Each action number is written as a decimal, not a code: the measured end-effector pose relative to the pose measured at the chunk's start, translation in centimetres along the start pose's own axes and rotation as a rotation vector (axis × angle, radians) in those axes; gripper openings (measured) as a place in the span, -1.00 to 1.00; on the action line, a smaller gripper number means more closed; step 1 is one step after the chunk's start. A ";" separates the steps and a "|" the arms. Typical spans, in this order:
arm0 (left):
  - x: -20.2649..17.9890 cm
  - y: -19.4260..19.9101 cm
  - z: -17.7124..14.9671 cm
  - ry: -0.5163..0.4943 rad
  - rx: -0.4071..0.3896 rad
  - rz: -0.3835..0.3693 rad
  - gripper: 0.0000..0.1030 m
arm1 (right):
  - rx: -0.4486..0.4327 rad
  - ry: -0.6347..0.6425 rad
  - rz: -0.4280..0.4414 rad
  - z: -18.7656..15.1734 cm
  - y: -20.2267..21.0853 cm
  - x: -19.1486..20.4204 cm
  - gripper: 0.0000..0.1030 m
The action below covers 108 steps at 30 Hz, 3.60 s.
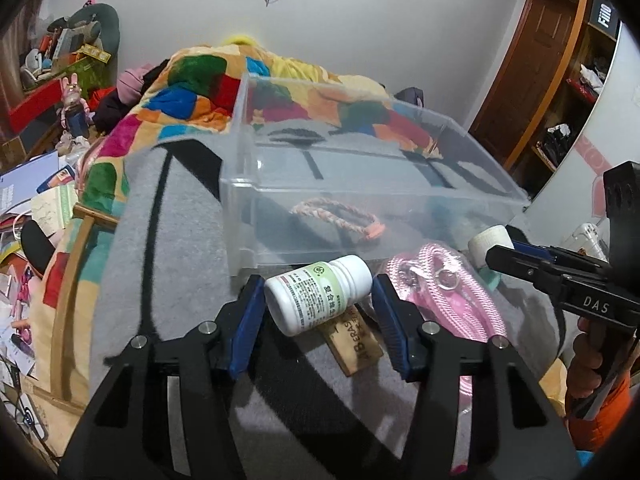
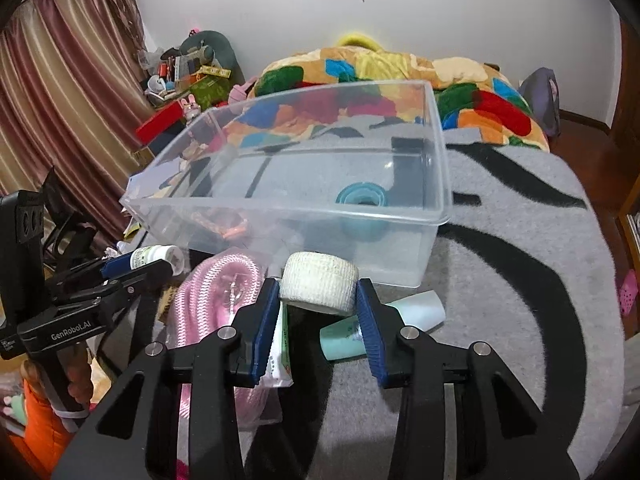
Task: Organize objects
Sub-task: 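Grasp the white pill bottle with the left tool while the right tool grasps the white tape roll, then lower the pill bottle into the box with the left tool while the right tool releases the white tape inside, then grasp the wooden eraser with the left tool while the right tool grasps the mint-green bottle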
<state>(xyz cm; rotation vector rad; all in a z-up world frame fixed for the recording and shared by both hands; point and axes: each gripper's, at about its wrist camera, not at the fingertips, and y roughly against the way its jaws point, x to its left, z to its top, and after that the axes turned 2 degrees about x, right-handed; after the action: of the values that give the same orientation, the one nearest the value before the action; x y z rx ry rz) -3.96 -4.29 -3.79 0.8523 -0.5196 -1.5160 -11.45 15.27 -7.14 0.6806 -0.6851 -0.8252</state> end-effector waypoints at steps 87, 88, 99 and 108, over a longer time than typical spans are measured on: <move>-1.5 -1.5 -2.7 -0.079 0.073 0.073 0.03 | 0.047 -0.075 -0.226 -1.8 -1.2 -2.0 -0.18; -1.3 -1.3 -2.8 -0.082 0.073 0.075 -0.05 | 0.048 -0.064 -0.236 -2.0 -1.0 -2.1 -0.31; -1.2 -1.3 -2.6 -0.113 0.075 0.072 -0.16 | 0.048 -0.086 -0.270 -3.5 2.0 -5.1 -0.51; -1.7 -2.1 -2.1 -0.137 0.055 0.074 -0.51 | 0.062 -0.022 -0.256 -1.4 -0.9 -4.0 -0.40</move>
<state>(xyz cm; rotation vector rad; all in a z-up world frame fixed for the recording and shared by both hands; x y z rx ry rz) -3.75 -1.95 -6.37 0.7664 -0.6893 -1.5047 -12.74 18.53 -9.74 0.8276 -0.6540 -1.0513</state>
